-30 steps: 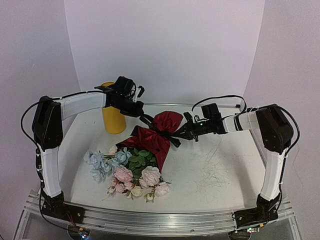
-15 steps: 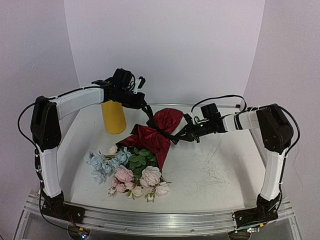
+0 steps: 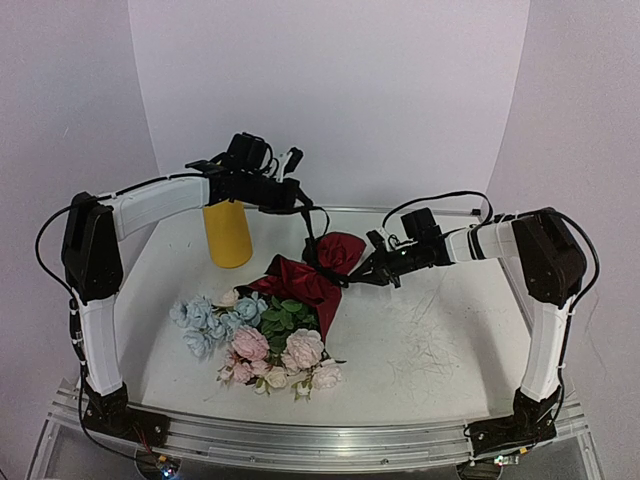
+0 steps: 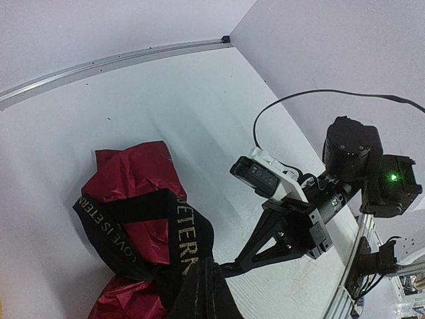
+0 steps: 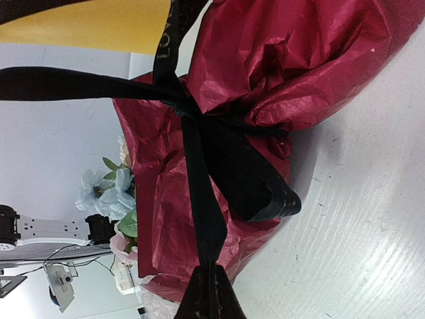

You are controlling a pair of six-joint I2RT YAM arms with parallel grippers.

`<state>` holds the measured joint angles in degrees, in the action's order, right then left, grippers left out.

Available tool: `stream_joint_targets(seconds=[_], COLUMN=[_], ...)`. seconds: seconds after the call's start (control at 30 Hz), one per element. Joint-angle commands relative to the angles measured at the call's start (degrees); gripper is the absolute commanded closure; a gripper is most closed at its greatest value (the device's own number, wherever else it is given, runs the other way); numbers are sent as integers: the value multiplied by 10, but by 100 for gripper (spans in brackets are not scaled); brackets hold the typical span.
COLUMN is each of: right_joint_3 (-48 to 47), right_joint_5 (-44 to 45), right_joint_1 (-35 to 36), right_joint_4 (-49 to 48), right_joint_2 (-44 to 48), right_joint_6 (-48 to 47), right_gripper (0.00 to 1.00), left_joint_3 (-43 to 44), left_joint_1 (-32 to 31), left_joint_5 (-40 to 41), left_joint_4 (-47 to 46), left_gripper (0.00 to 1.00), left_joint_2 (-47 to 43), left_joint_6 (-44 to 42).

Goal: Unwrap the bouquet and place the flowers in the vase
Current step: Untie the ribbon from the wrapping paper.

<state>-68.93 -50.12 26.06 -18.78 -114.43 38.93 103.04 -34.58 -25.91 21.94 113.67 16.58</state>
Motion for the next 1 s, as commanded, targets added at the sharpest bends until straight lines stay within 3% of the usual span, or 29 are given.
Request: stream_joint_targets(seconds=[0.0,0.17,0.5,0.77,0.97], right_joint_3=[-18,-19,-19,-10,-13], right_joint_5=[-3,17,26,32,32], right_joint_1=[0,-2,-2,-3,-2], right_joint_4=[19,29,46,55,57], right_joint_2=[3,21,18,25,22], right_joint_6=[-14,-25,-27,-36,-36], right_gripper=[100,100,100,100,100], left_joint_3=[10,-22,-85,-182,-170], left_joint_1=[0,0,0,1,1], left_joint_5=[43,135,107,161,184], left_joint_4=[-30,-30,-24,8,9], left_gripper=[100,100,100,100,100], left_joint_2=[-15,-40,-58,-127,-148], left_joint_6=[3,-5,-21,-46,-52])
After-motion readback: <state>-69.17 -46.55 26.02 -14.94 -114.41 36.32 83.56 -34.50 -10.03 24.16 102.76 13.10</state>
